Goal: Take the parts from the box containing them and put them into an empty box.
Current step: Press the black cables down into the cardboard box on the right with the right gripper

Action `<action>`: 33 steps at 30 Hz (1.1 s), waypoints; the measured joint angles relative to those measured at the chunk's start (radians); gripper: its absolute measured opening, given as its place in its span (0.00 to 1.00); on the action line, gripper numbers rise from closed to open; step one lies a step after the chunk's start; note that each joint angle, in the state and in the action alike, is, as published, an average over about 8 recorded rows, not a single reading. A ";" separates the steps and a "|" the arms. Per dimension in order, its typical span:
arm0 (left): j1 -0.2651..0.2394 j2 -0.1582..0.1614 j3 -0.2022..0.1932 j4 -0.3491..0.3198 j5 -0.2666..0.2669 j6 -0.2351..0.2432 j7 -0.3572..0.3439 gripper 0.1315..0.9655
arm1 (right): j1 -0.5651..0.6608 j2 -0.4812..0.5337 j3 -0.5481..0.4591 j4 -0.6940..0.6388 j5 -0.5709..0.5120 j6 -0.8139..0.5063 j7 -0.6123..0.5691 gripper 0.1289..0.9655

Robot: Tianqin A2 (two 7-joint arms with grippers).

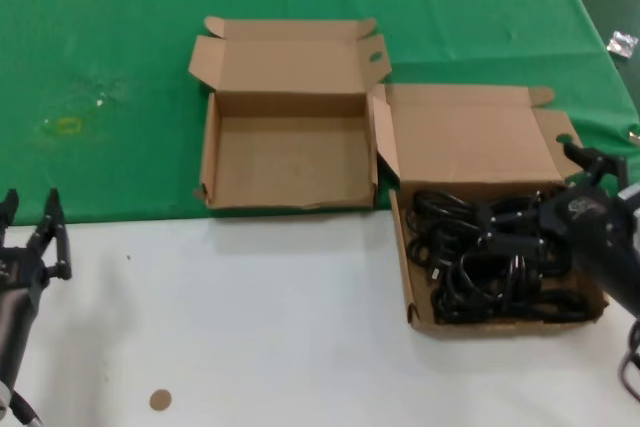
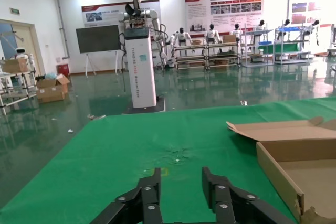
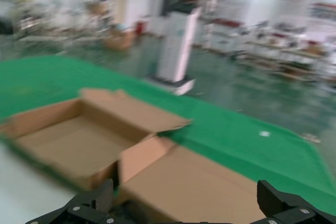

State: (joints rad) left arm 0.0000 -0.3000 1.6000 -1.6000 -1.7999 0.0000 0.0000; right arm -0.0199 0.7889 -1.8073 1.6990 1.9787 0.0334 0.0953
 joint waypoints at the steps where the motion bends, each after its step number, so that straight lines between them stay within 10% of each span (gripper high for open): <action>1: 0.000 0.000 0.000 0.000 0.000 0.000 0.000 0.36 | 0.007 0.046 -0.023 0.008 0.006 -0.010 0.015 1.00; 14: 0.000 0.000 0.000 0.000 0.000 0.000 0.000 0.10 | 0.189 0.440 -0.160 0.012 -0.144 -0.448 0.215 1.00; 33: 0.000 0.000 0.000 0.000 0.000 0.000 0.000 0.02 | 0.613 0.368 -0.224 -0.181 -0.381 -1.169 -0.027 1.00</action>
State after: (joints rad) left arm 0.0000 -0.3000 1.6000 -1.6000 -1.7999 0.0000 -0.0001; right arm 0.5934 1.1568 -2.0311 1.5182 1.5974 -1.1360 0.0684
